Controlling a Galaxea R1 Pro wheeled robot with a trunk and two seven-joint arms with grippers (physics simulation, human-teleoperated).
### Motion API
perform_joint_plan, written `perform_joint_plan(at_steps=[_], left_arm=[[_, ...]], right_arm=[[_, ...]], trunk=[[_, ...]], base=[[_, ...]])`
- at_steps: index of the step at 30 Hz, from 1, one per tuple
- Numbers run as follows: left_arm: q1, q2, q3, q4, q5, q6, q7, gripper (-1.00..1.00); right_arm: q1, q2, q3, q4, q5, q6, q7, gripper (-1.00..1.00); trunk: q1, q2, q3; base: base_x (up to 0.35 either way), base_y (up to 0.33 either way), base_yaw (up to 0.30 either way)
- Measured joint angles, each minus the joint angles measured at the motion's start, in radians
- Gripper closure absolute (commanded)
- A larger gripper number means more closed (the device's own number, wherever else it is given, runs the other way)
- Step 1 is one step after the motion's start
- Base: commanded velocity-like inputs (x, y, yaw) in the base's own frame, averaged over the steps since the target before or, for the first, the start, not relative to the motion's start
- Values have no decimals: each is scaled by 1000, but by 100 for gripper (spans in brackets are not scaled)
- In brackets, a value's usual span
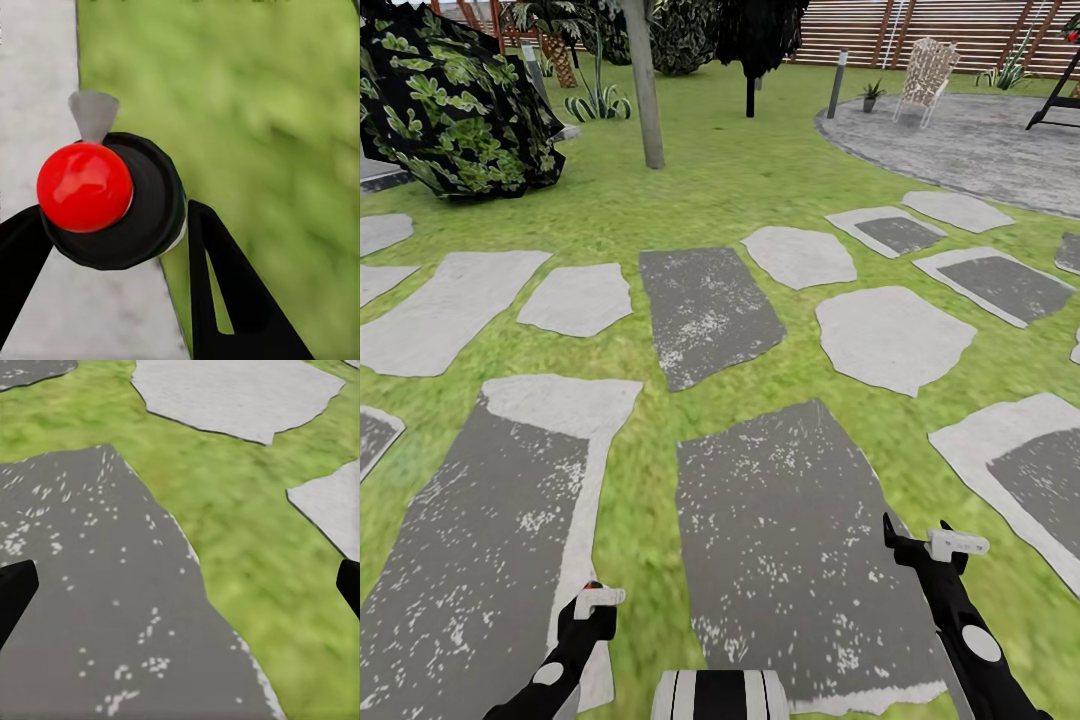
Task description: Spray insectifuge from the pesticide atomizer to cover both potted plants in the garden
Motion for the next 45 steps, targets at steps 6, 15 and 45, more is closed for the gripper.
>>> perform_joint_plan(at_steps=[6, 15, 45], left_arm=[[1, 1, 0, 1, -1, -33, 0, 100], [2, 1, -1, 1, -1, -50, -1, 100], [207, 73, 26, 3, 0, -162, 8, 100]], right_arm=[[0, 0, 0, 0, 0, 0, 0, -100], [0, 1, 0, 0, 1, -2, 0, -100], [3, -8, 0, 980, 2, -796, -5, -100]], trunk=[[0, 0, 0], [-4, 2, 35], [-18, 9, 151]], base=[[0, 0, 0], [0, 0, 0], [0, 0, 0]])
